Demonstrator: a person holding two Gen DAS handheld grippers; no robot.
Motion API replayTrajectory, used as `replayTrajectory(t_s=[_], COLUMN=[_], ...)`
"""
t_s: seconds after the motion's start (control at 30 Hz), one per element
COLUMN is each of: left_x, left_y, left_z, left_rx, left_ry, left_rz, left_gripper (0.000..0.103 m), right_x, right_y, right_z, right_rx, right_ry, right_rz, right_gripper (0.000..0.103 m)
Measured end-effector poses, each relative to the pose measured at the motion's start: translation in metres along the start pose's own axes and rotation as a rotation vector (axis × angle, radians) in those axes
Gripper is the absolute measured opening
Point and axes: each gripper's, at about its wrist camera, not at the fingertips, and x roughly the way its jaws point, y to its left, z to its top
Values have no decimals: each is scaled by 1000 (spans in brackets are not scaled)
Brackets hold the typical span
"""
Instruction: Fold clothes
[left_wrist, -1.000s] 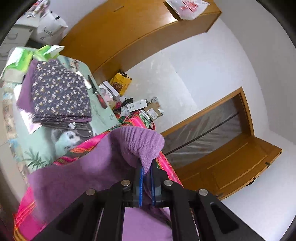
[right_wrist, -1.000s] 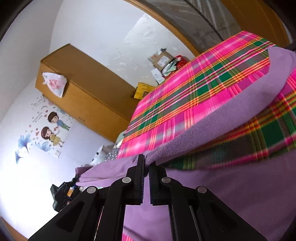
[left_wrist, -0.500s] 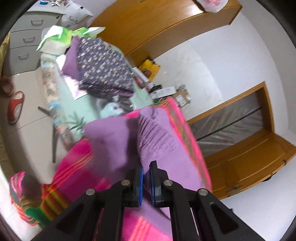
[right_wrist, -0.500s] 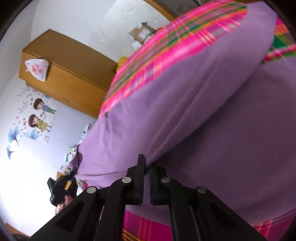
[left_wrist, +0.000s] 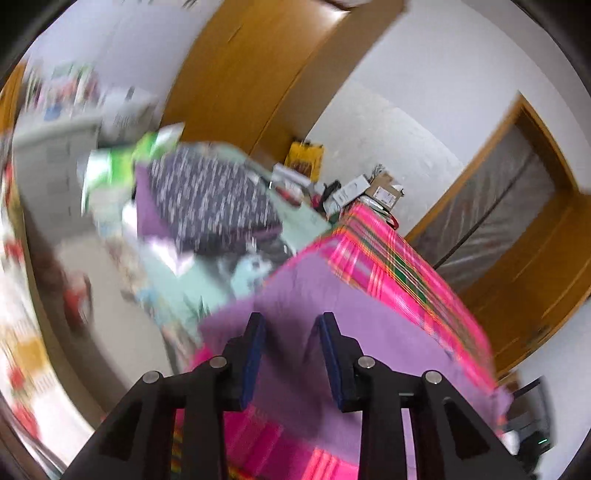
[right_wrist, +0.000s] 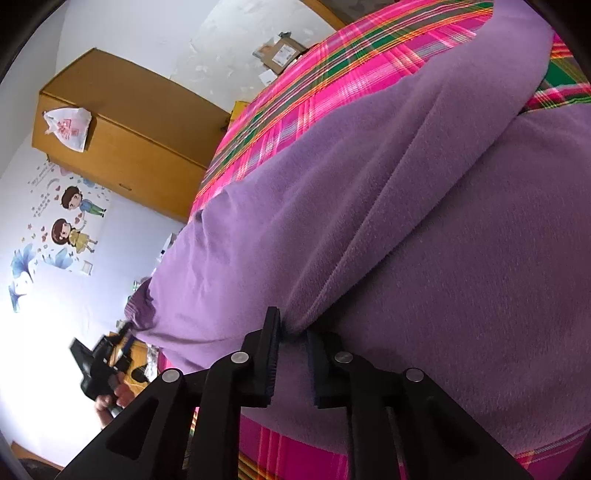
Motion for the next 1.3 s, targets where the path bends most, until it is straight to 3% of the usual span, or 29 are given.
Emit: replayTrajectory(t_s=[0.1,0.17,0.27,0.37,0.5,0.6,0.73,0.87,0.97,1.03,1.23,1.3], left_x=[-3,-4,16,53,95,107,96,92,100,103,94,93], left_y=[-11,-17,-33,-46,-52,-47,-22,32,72,87,82,69], left_z=[18,30,43,46,37,31,39,51,44,39,48,58], left_rx=[38,68,158,253,340,341,187,-123,-319,-382,-328,-245], left_ry=[-35,-58,1,115,238,271,244,237,249,247,208,216], left_rz=[32,54,59,67,137,147,-7,-266,-351,-353,-324,-294], left_gripper=[32,37,41,41,41,35,20,17,15,14,15,24], right_x=[1,0,-1,-1,-1,2,0,2,1,1,-2,-3], right_y=[1,-1,-5,-5,-8,-8,-9,-8,-10,-11,-12,-14], right_z=[0,1,3,3,3,4,5,7,7,6,6,5], right_rx=[-1,2,10,8,20,30,22,20,21,22,37,37], right_ry=[-5,-11,-20,-24,-32,-38,-43,-45,-45,-45,-46,-47], right_rz=[-2,-5,-6,-10,-3,0,0,2,6,5,8,6], right_gripper=[15,16,16,16,16,16,16,16,16,16,16,16])
